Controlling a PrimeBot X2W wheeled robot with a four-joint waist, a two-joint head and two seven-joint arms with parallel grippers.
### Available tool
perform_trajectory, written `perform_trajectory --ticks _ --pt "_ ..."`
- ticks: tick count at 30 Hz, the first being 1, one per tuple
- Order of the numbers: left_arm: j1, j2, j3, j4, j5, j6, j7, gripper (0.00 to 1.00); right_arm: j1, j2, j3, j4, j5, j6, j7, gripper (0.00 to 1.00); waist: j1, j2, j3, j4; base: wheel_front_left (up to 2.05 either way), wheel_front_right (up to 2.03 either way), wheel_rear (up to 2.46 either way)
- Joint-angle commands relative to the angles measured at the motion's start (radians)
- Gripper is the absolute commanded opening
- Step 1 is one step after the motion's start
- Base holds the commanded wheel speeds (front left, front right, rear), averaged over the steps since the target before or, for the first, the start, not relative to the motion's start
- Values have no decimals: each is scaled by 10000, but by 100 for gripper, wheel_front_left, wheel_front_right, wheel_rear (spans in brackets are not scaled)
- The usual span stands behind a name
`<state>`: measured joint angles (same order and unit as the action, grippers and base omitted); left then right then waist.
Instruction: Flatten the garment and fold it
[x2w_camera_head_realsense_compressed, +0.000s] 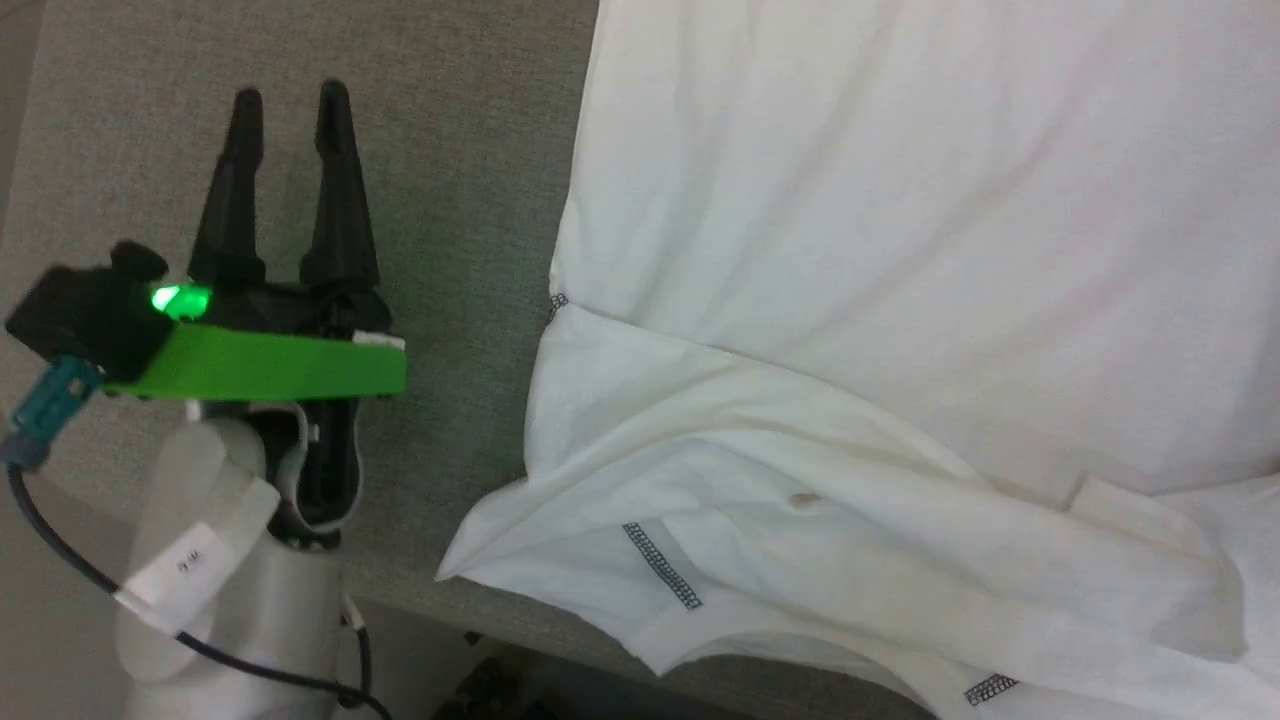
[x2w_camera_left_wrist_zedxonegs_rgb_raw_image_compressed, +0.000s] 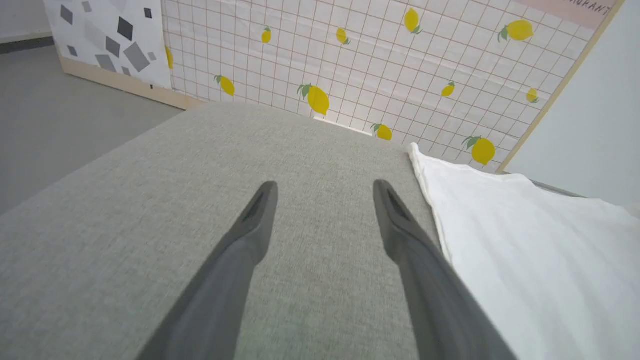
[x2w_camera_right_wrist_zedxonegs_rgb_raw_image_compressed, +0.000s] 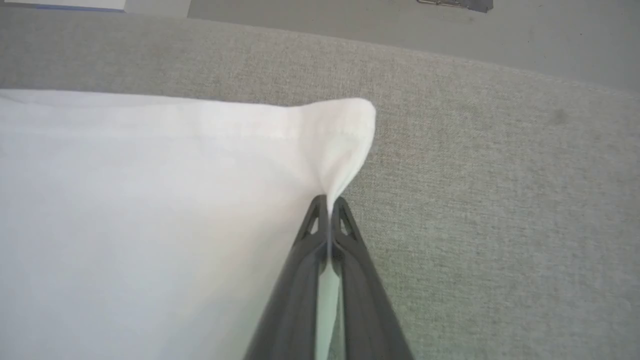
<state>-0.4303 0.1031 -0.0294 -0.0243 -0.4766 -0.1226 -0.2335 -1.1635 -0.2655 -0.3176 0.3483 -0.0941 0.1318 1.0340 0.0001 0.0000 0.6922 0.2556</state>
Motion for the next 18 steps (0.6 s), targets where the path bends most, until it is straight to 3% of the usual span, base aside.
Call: perform_trajectory --ticks 1,5,6,8,18 --pt "-572 285 -45 36 -201 -48 206 100 97 40 159 82 151 -11 -240 0 -1 0 -249 -352 0 0 0" --pt "-2055 814 -292 383 -1044 -69 1390 100 -91 150 602 347 557 -11 -771 0 -1 0 -325 -748 0 0 0" --pt "-2982 1060 -438 804 -1530 -73 2264 100 -200 168 850 492 706 -11 -906 0 -1 0 -302 -923 0 0 0" --pt "-3981 1409 -640 1288 -1634 -75 3008 100 -330 184 1052 618 841 -11 -1016 0 -1 0 -249 -1091 0 0 0" --pt "-8254 1753 -1638 4631 -2016 182 6826 100 -825 342 2012 954 1437 -11 -1260 0 -1 0 285 -1787 0 0 0"
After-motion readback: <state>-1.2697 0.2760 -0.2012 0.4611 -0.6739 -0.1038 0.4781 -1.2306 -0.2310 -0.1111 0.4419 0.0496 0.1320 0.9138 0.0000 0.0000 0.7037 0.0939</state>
